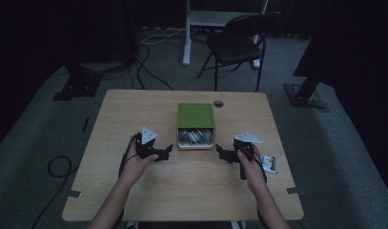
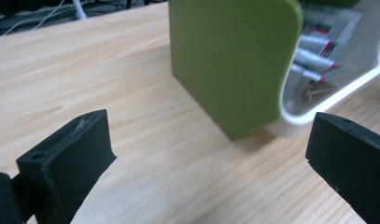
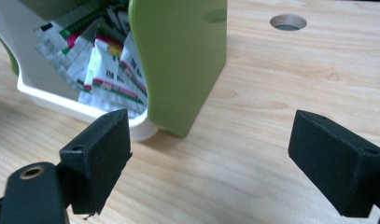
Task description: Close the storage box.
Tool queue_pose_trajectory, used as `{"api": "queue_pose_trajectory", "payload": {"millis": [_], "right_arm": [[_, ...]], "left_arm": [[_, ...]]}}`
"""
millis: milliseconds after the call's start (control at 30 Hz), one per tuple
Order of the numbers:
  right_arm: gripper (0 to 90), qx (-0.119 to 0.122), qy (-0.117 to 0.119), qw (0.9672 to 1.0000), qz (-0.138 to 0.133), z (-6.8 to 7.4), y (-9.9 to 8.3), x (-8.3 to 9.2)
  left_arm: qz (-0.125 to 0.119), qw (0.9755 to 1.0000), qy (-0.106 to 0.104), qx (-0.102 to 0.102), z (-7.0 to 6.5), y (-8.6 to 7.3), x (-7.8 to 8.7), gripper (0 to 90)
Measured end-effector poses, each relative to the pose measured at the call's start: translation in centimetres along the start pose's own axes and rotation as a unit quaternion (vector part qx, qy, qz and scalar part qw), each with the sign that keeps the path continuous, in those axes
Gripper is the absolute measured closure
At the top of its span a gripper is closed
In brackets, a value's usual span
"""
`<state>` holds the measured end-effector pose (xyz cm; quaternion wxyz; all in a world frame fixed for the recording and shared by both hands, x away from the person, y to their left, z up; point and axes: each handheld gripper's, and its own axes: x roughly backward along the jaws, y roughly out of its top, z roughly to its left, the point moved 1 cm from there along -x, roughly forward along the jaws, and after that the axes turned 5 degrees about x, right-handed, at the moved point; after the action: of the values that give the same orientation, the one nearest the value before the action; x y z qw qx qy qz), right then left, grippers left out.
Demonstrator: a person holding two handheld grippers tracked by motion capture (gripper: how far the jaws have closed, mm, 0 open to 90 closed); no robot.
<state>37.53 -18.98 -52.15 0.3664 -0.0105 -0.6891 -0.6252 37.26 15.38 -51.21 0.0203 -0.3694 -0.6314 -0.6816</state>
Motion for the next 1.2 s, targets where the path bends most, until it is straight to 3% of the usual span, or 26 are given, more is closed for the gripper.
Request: {"api": "queue_pose_trajectory", "payload": {"millis": [500,800,1200], "right_arm": [[12.8,0.012,-0.002,0.9998,0.018,-0.3,-2.6,0.9],[12.8,0.005,-0.007,0.9997,0.025,-0.8,-4.0,1.7],[12.8,0.013,-0.014,0.999,0.04,-1.3,-5.8,2.6]], "left_arm": [[0.019,0.9995,0.024,0.008,1.2,-2.3,1.2,1.1],[0.027,0.9989,0.037,0.013,2.0,-3.6,1.9,1.1],[0.038,0.9969,0.063,0.026,3.3,-5.4,3.3,1.1]]}}
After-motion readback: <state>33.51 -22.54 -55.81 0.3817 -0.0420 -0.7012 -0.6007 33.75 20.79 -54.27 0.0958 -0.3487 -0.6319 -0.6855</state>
